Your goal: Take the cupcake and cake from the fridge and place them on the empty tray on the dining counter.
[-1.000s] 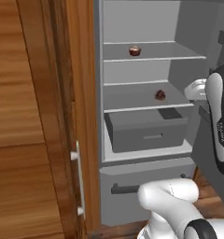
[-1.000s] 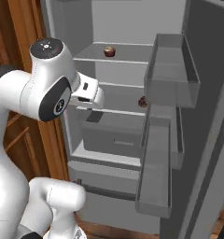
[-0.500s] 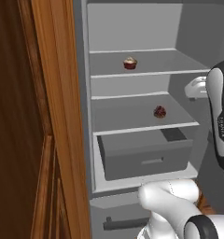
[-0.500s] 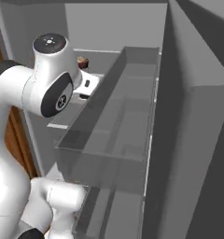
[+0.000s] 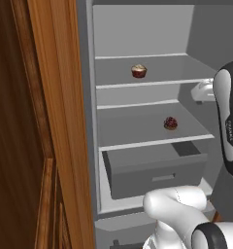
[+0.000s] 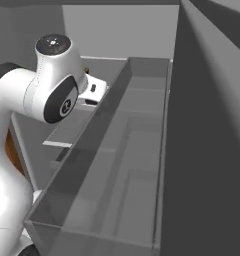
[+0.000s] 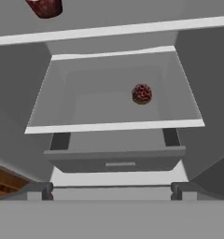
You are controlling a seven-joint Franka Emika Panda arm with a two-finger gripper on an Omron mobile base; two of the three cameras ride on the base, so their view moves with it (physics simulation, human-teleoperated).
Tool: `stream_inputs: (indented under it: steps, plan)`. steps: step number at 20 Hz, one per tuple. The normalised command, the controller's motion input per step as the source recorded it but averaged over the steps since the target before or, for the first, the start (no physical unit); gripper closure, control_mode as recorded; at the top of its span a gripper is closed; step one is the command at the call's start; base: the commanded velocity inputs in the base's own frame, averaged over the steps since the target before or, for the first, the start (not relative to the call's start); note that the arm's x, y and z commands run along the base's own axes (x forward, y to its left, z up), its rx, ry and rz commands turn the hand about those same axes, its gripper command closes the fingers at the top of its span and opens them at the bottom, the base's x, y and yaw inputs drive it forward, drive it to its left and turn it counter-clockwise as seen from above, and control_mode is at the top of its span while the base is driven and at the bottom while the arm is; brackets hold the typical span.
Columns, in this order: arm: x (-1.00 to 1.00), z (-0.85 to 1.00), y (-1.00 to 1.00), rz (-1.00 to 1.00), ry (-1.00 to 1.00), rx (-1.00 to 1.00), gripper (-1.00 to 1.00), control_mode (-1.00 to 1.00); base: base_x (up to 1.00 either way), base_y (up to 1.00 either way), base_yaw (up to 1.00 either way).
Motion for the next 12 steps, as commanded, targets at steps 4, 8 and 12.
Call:
stream_inputs:
  steps: [4,8,12]
  plan:
    - [0.0,0.0,0.0,0.0,0.0,0.0,-1.0,1.0,0.54,0.59,0.41]
    - [0.0,0.0,0.0,0.0,0.0,0.0,-1.0,1.0,0.55,0.11,0.44]
    - [0.0,0.0,0.0,0.0,0.0,0.0,-1.0,1.0,0.92,-0.02,-0.01]
